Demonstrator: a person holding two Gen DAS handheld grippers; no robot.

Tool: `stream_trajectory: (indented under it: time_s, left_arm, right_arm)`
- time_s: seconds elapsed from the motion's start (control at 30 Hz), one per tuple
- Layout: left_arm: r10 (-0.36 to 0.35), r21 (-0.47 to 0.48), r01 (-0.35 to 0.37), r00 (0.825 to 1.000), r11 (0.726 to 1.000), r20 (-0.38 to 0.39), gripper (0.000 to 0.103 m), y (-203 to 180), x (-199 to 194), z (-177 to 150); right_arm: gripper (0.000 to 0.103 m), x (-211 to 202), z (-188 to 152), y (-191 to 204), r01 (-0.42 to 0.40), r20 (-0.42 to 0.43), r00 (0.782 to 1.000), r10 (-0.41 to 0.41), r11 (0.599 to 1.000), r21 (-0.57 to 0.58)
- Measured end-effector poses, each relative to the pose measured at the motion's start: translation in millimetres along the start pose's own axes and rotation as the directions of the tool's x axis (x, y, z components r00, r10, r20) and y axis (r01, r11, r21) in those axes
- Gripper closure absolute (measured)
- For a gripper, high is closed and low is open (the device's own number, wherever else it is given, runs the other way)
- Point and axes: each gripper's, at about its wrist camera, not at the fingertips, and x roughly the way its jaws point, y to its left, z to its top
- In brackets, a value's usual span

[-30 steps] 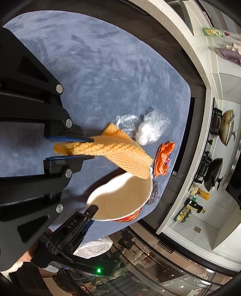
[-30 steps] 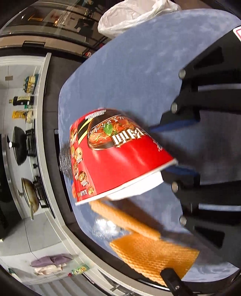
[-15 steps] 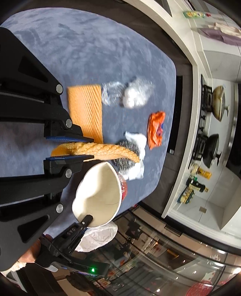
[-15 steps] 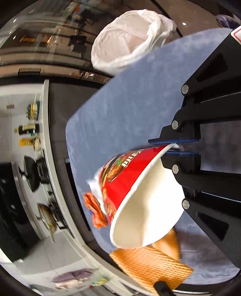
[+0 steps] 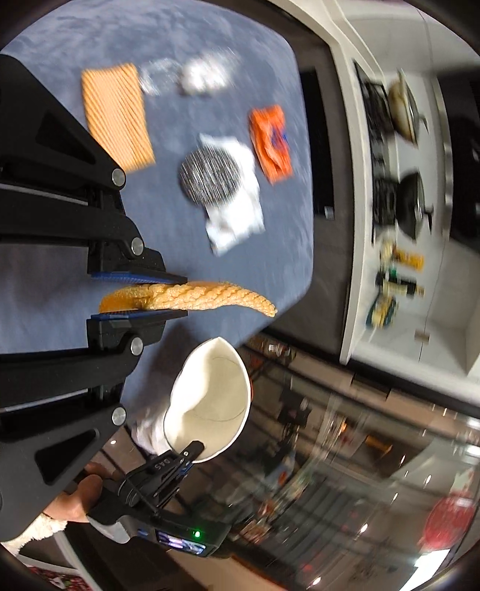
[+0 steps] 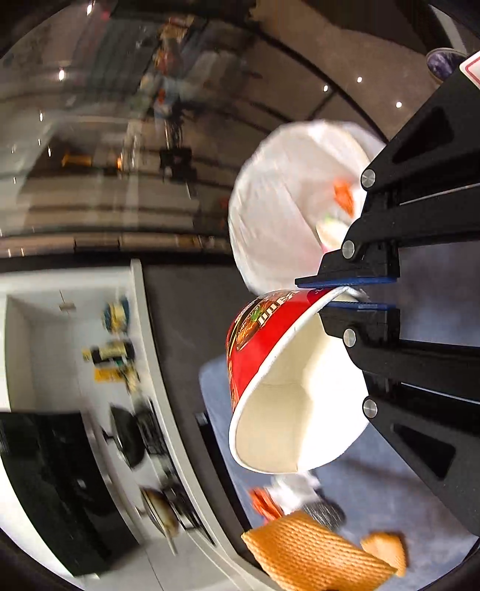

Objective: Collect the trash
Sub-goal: 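Carry the foam net and red noodle bucket over the trash bin, then open both tools to drop the foam net and bucket into the bin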

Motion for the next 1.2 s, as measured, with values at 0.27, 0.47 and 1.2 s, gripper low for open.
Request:
stream_trajectory:
  time_s: [0.27, 0.47, 1.2]
  left_arm:
    - [-0.140, 0.140, 0.147, 0.988, 0.979, -0.061, 0.092, -91.6, 68.9, 26.1]
    - [-0.185, 0.210, 0.203, 0.977, 0.956, -0.102, 0.092, -150.1, 116.8, 34.1]
    - [-0.179, 0.273, 0.240, 0.956, 0.932, -0.232, 0.092, -223.7, 208.1, 27.6]
  right_arm:
    - [0.096, 25.7, 16.8, -72.4, 0.142, 0.010, 0.990, -0.143, 0.989, 0.049]
    - [0.096, 52.2, 20.9, -109.4, 0.230, 0.007, 0.973, -0.230, 0.973, 0.017]
    - [0.093, 116.0, 9.6, -144.8, 0.235, -0.119, 0.966, -0.228, 0.971, 0.048]
